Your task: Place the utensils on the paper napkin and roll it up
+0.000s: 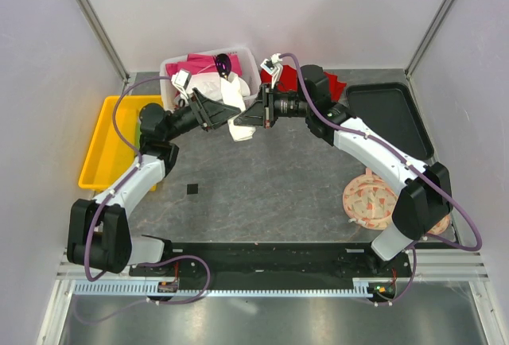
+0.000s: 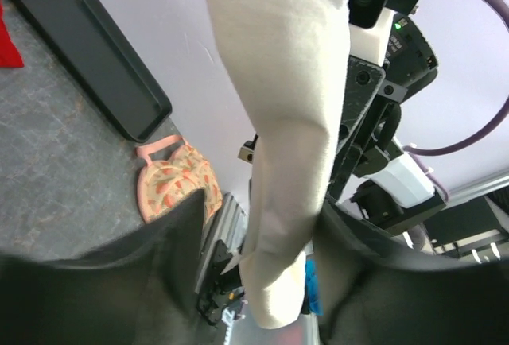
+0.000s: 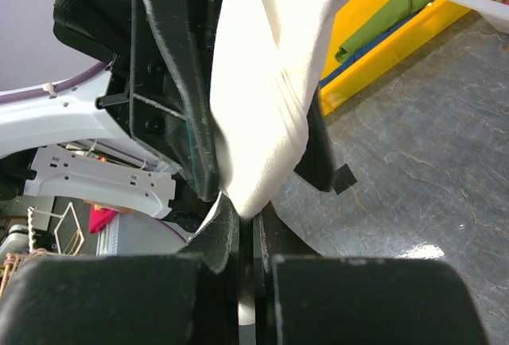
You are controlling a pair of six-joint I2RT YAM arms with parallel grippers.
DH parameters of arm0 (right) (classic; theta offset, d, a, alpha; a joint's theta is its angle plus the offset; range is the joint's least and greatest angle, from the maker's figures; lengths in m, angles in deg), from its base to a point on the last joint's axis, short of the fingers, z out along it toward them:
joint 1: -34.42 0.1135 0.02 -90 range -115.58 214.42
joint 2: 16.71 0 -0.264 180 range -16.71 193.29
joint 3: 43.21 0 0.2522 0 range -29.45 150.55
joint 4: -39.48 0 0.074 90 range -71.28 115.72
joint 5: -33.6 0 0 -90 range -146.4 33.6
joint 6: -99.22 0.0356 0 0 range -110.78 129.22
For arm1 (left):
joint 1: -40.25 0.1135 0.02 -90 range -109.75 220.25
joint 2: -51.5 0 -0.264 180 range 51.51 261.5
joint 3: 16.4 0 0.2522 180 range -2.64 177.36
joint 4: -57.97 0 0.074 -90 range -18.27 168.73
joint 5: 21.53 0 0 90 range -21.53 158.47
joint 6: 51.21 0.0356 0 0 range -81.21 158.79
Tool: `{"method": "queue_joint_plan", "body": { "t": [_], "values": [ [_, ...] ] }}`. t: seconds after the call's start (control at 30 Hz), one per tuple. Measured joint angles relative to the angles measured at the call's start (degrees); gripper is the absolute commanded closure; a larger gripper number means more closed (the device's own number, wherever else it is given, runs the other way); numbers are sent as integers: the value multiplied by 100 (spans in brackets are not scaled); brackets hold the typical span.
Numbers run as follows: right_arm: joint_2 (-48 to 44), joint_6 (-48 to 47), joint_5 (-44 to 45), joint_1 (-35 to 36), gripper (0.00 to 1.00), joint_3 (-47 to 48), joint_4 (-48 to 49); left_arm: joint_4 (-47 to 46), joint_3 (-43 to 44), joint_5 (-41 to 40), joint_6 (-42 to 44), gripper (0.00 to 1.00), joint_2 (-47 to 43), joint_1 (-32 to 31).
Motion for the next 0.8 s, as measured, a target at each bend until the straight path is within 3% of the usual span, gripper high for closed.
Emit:
{"method": "queue_joint_plan", "body": {
  "t": [0.13,0.23,0.27,0.47,0.67,0.7,0.8],
  "values": [
    [0,4,4,-2,100,-20,-22,-129,4,-15,-76,67,0,-50],
    [0,20,2,-2,100,-20,-22,-247,4,-13,-153,95,0,-63],
    [0,28,-2,-4,100,-20,-13,-269,7,-11,-168,98,0,-61],
    [-2,120,-42,-13,91,-20,-7,-328,4,15,-168,98,-2,-59],
    [-9,59,-129,0,61,-20,-13,33,4,13,70,98,-155,-59],
    [-13,22,-149,2,50,-20,-15,125,7,13,114,98,-179,-59],
    [-24,-63,-168,37,34,-20,-42,348,7,24,282,98,-195,-48]
  ]
}}
